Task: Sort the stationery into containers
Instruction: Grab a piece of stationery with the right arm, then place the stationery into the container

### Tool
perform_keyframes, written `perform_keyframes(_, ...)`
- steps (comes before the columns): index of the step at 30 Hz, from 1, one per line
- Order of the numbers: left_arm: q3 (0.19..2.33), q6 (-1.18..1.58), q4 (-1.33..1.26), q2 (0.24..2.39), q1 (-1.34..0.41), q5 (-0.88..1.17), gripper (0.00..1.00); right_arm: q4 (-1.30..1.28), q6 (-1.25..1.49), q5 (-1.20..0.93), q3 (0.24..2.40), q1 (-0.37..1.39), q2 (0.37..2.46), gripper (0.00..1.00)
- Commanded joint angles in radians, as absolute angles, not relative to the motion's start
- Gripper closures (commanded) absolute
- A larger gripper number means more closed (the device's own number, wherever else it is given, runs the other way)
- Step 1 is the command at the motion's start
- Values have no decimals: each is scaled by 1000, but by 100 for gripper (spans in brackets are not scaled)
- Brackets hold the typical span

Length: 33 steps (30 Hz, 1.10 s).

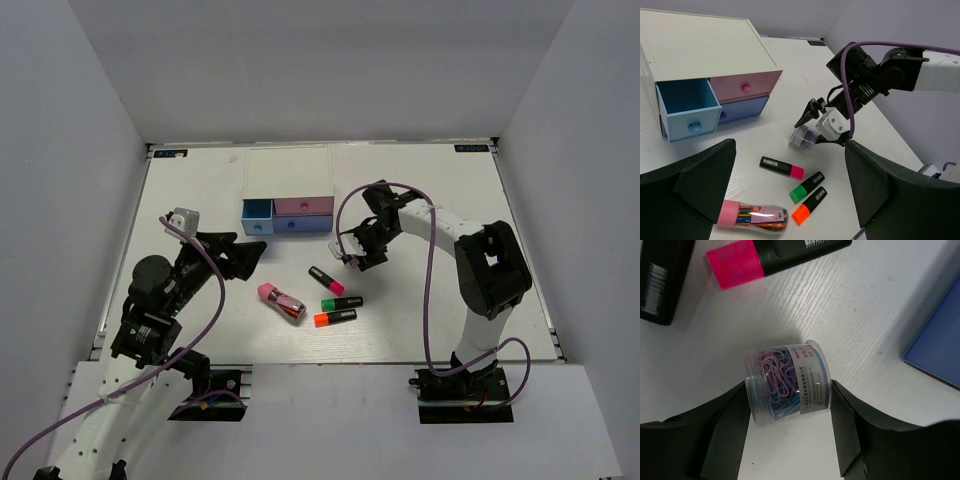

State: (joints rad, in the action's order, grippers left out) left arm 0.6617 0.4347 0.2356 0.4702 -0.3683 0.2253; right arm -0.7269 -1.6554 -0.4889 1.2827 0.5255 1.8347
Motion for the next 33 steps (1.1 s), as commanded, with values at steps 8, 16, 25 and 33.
perform_keyframes(8,657,437,241,457,-353,236,0,-726,-1167,-586,1509,652,1718,77)
perform_keyframes(16,657,428,250,430,-344,209,0,-550,-764,-545,1746,718,1795,78)
perform_keyframes(25,657,428,259,387,-316,189,0,-425,-560,-567,1985,741,1943,78)
perform_keyframes(33,657,428,250,376,-288,189,0,-385,-489,-641,2112,744,2075,78)
